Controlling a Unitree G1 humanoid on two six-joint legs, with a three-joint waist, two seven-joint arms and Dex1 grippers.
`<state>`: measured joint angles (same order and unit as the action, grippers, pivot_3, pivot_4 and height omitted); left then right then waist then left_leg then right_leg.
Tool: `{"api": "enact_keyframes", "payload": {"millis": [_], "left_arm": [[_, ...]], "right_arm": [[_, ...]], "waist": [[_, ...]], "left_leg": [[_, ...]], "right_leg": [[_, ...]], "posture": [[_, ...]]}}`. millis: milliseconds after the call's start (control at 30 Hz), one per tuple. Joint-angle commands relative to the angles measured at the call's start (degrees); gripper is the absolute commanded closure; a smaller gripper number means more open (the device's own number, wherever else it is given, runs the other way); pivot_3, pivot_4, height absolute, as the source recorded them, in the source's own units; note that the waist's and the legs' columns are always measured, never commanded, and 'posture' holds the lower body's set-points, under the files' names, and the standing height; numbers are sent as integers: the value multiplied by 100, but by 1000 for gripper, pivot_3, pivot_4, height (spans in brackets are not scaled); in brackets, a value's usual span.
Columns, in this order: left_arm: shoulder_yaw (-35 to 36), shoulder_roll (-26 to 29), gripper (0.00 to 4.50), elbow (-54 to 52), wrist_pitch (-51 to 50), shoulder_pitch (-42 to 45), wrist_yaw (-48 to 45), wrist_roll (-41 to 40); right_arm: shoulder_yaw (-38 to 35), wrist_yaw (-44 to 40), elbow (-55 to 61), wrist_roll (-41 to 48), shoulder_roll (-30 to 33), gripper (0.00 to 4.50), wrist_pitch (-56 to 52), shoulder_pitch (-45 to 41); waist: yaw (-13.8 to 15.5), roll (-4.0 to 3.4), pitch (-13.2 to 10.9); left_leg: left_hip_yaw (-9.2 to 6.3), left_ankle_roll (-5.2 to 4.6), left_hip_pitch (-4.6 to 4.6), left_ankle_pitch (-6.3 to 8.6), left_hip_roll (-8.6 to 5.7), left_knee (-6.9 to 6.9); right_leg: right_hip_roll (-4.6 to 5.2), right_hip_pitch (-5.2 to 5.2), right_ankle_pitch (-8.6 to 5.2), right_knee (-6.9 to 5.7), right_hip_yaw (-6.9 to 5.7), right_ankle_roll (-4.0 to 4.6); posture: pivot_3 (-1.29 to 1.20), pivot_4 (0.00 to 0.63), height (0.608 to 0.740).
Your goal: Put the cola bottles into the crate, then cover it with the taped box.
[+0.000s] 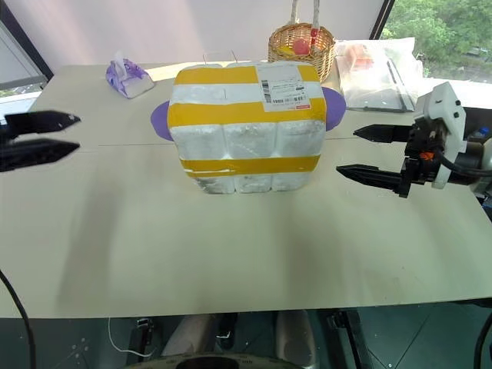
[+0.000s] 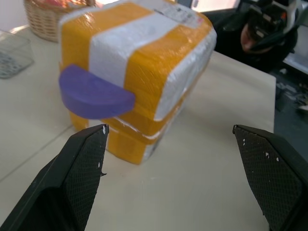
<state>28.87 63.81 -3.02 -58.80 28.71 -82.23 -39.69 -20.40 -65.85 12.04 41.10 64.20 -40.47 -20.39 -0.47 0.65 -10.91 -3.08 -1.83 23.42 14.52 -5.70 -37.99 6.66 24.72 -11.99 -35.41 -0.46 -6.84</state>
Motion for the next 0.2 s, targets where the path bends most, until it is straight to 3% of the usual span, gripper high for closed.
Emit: {"api": "enact_keyframes", "payload": {"millis": [33, 200], "left_arm": [[-59, 254, 179, -218, 394, -159, -75, -65], [-102, 356, 179, -343, 725, -454, -81, -122]], "right_arm": [[-20, -64, -62, -96, 42, 0, 173, -52], [72, -61, -234, -130, -11, 0, 218, -191]], "waist": [[-8, -1, 0], [-13, -4, -1]], "left_leg": [[0, -1, 0, 1, 0, 0], [2, -1, 1, 2, 0, 11]], "right_leg": [[0, 0, 0, 1, 0, 0], [4, 8, 0, 2, 2, 1]], "posture": [[0, 150, 740], [0, 150, 740]]}}
